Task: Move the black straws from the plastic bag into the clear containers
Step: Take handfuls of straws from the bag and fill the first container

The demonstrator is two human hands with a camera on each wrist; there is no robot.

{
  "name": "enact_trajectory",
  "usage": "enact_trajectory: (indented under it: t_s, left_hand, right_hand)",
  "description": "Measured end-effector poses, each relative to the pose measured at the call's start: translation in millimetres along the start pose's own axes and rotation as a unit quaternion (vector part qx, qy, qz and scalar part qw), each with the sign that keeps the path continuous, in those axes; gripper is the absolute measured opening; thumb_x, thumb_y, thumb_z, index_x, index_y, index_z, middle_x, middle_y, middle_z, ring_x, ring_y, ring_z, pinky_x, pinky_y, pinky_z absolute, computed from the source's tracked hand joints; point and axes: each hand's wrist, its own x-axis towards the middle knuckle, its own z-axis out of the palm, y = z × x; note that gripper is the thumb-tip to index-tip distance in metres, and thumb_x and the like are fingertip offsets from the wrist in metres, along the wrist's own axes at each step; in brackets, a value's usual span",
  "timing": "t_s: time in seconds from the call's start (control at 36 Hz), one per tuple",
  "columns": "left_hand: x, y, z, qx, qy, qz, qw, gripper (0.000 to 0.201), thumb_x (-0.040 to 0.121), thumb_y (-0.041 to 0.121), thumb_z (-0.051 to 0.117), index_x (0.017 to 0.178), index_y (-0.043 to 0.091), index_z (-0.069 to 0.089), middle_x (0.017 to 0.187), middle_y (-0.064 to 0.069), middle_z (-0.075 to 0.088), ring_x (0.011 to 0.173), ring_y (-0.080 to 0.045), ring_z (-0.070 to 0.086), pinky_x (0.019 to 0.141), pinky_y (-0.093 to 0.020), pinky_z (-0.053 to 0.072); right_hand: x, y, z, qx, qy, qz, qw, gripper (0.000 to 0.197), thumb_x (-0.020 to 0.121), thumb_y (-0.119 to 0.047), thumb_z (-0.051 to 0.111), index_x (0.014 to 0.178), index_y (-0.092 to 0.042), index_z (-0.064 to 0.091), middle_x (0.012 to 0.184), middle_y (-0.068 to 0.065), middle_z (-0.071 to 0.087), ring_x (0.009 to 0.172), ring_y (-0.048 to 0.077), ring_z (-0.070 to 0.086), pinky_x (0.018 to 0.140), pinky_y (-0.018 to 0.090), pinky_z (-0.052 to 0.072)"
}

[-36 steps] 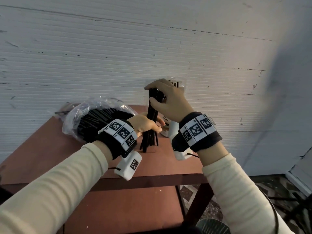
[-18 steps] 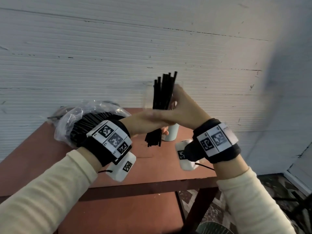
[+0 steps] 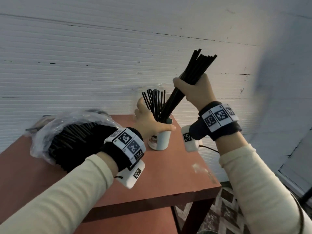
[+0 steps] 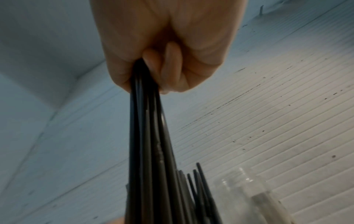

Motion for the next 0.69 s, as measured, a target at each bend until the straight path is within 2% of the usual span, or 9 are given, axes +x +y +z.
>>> enact_trajectory:
  t_s: [0.08, 0.19, 0.33, 0.39, 0.44, 0.5, 0.58, 0.64, 0.69]
  left_hand:
    - [12, -7, 0, -0.014, -0.082, -0.04, 0.996, 0.152, 0.059, 0.036, 0.093, 0.149, 0.014, -0.028, 0.162, -0.008, 0.005, 0.148, -0.026, 0.017, 0.119, -0.042, 0.025]
    - [20, -13, -2, 0.008, -0.096, -0.02, 0.995, 0.113, 0.059, 0.029, 0.094, 0.146, 0.01, 0.023, 0.133, -0.002, 0.045, 0.128, -0.022, 0.047, 0.106, -0.038, 0.042]
    - [38, -32, 2, 0.05, -0.11, 0.01, 0.993, 0.126, 0.025, 0.072, 0.084, 0.134, 0.023, 0.047, 0.124, 0.005, 0.062, 0.116, -0.016, 0.058, 0.102, -0.042, 0.048]
    - [39, -32, 1, 0.052, -0.117, 0.018, 0.992, 0.124, 0.022, 0.073, 0.084, 0.131, 0.026, 0.051, 0.121, 0.006, 0.065, 0.115, -0.015, 0.06, 0.101, -0.042, 0.049]
    - [31, -23, -4, 0.054, -0.121, 0.022, 0.991, 0.102, 0.034, 0.059, 0.086, 0.125, 0.025, 0.056, 0.117, 0.004, 0.067, 0.113, -0.016, 0.061, 0.102, -0.041, 0.048]
    - [25, -18, -5, 0.047, -0.126, 0.026, 0.991, 0.088, 0.04, 0.051, 0.084, 0.12, 0.025, 0.06, 0.115, 0.004, 0.068, 0.112, -0.016, 0.061, 0.103, -0.042, 0.047]
    - [21, -16, -5, 0.023, -0.134, 0.025, 0.99, 0.091, 0.044, 0.048, 0.088, 0.126, 0.024, 0.057, 0.117, 0.005, 0.068, 0.114, -0.016, 0.061, 0.104, -0.043, 0.047]
    - [21, -17, -5, 0.008, -0.13, 0.006, 0.991, 0.1, 0.046, 0.045, 0.091, 0.134, 0.021, 0.049, 0.122, 0.004, 0.064, 0.117, -0.017, 0.058, 0.106, -0.043, 0.045]
    - [26, -23, -3, 0.0, -0.127, 0.0, 0.992, 0.118, 0.03, 0.058, 0.09, 0.134, 0.021, 0.047, 0.122, 0.004, 0.064, 0.117, -0.017, 0.058, 0.105, -0.043, 0.046]
  right_hand:
    - [15, 11, 4, -0.032, -0.008, 0.017, 0.999, 0.024, 0.08, -0.021, 0.067, 0.07, -0.001, 0.058, 0.055, -0.002, 0.047, 0.041, 0.004, 0.04, 0.045, 0.02, 0.036]
    - [25, 25, 19, -0.091, -0.061, 0.046, 0.993, 0.025, 0.08, -0.027, 0.068, 0.073, -0.005, 0.06, 0.056, -0.003, 0.049, 0.041, 0.005, 0.042, 0.044, 0.021, 0.037]
    - [19, 34, 34, -0.188, -0.197, 0.098, 0.957, 0.039, 0.083, -0.033, 0.067, 0.054, -0.014, 0.049, 0.031, -0.008, 0.042, 0.029, 0.005, 0.037, 0.042, 0.02, 0.036]
    - [14, 36, 37, -0.194, -0.238, 0.12, 0.944, 0.031, 0.083, -0.039, 0.07, 0.071, -0.01, 0.063, 0.044, -0.003, 0.058, 0.037, 0.007, 0.051, 0.048, 0.02, 0.047]
    - [10, 37, 38, -0.151, -0.272, 0.167, 0.935, 0.035, 0.08, -0.04, 0.074, 0.091, -0.007, 0.066, 0.065, 0.006, 0.071, 0.052, 0.014, 0.064, 0.064, 0.027, 0.059]
    - [7, 38, 38, -0.115, -0.267, 0.184, 0.939, 0.038, 0.077, -0.04, 0.078, 0.091, -0.008, 0.063, 0.07, 0.009, 0.073, 0.06, 0.017, 0.069, 0.072, 0.033, 0.061]
    - [5, 36, 34, -0.169, -0.188, 0.099, 0.962, 0.042, 0.074, -0.047, 0.078, 0.089, -0.012, 0.059, 0.082, 0.006, 0.072, 0.076, 0.021, 0.071, 0.072, 0.037, 0.059]
    - [4, 35, 33, -0.216, -0.124, 0.033, 0.968, 0.054, 0.074, -0.049, 0.077, 0.109, -0.013, 0.056, 0.105, 0.004, 0.065, 0.096, 0.019, 0.062, 0.077, 0.03, 0.05]
    - [4, 35, 34, -0.205, -0.084, -0.026, 0.975, 0.071, 0.076, -0.045, 0.077, 0.131, -0.013, 0.044, 0.126, 0.006, 0.051, 0.112, 0.019, 0.051, 0.09, 0.03, 0.045]
